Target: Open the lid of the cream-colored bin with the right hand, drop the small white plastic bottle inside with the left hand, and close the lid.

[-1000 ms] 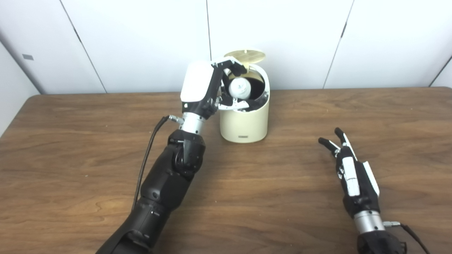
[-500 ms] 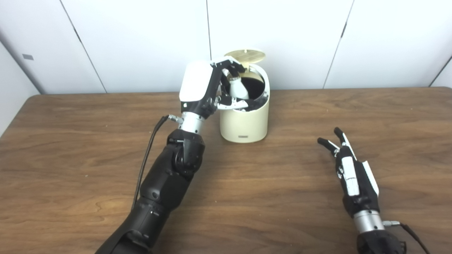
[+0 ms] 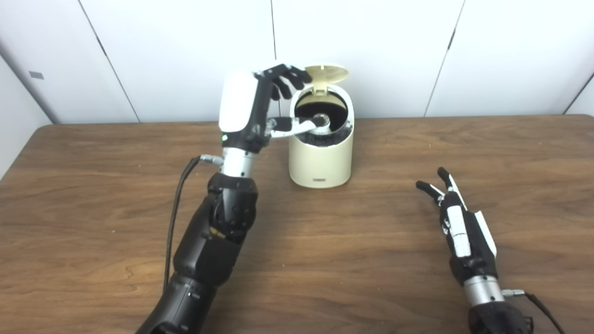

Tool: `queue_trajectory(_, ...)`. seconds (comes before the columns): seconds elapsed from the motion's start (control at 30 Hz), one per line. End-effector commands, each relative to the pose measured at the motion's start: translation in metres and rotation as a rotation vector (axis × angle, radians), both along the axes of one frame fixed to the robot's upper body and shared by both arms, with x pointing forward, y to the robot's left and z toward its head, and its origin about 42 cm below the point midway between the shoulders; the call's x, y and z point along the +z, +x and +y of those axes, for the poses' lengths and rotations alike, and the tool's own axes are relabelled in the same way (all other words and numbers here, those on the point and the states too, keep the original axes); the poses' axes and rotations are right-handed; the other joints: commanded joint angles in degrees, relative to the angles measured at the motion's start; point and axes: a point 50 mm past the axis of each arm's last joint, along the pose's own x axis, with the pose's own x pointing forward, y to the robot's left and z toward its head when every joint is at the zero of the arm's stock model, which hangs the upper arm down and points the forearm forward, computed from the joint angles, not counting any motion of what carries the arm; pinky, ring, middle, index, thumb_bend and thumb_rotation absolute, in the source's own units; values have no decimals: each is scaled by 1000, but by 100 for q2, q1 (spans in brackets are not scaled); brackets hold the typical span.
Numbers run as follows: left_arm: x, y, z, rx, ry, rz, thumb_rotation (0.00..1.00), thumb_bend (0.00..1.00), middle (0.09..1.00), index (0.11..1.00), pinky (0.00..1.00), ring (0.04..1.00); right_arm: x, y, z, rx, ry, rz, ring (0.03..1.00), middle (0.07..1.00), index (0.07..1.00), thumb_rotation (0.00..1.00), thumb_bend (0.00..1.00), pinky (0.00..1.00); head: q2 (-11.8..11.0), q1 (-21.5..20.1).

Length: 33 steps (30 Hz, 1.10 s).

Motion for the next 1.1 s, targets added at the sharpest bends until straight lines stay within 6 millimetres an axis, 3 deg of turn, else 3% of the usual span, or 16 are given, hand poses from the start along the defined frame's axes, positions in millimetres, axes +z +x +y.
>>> queue_trajectory(0.0, 18, -5, 13, 3, 0, -38, 2, 534, 453, 502, 280, 359, -23, -12, -1, -7, 2, 89, 935, 844, 976, 1000, 533, 1000, 8, -4)
queue_trajectory(0.13, 11, -28, 38, -6, -9, 126, 0, 520, 480, 494, 288, 385, -14, -13, -2, -15, 45, 76, 952, 866, 973, 1000, 539, 1000, 13, -2)
queue_trajectory(0.23, 3, -45, 55, -36, -51, 231, 70, 507, 583, 493, 337, 476, -8, -11, -6, -11, 89, 43, 981, 924, 974, 1000, 544, 1000, 22, -8)
queue_trajectory(0.3, -4, -55, 63, -54, -95, 285, 374, 573, 613, 605, 412, 521, -1, -8, -9, -9, 88, 18, 996, 952, 979, 1000, 601, 1000, 25, -10)
queue_trajectory(0.37, -14, -65, 68, -79, -181, 374, 520, 594, 622, 670, 448, 523, 10, -1, -12, -12, 76, -19, 999, 960, 974, 1000, 622, 1000, 21, -16)
queue_trajectory(0.47, -24, -74, 71, -113, -236, 441, 618, 606, 677, 747, 524, 585, 22, 8, -15, -9, 50, -66, 1000, 965, 966, 1000, 633, 1000, 25, -26)
queue_trajectory(0.53, -34, -77, 72, -143, -262, 474, 731, 569, 753, 814, 618, 691, 33, 15, -15, -8, 38, -98, 997, 966, 963, 1000, 644, 1000, 33, -28)
queue_trajectory(0.6, -43, -78, 72, -174, -318, 523, 846, 611, 817, 865, 705, 773, 44, 23, -14, -9, 4, -121, 980, 962, 960, 1000, 646, 996, 43, -38)
queue_trajectory(0.7, -56, -83, 71, -218, -423, 581, 941, 647, 921, 941, 870, 898, 58, 36, -13, 2, -51, -158, 976, 961, 959, 1000, 668, 995, 54, -32)
queue_trajectory(0.8, -66, -90, 68, -229, -486, 615, 994, 649, 991, 994, 983, 985, 72, 48, -12, 24, -73, -187, 980, 964, 965, 1000, 680, 999, 73, -33)
queue_trajectory(1.07, -93, -101, 63, -223, -594, 657, 1000, 637, 1000, 1000, 1000, 1000, 113, 74, 0, 78, -116, -235, 997, 957, 952, 1000, 711, 1000, 108, -43)
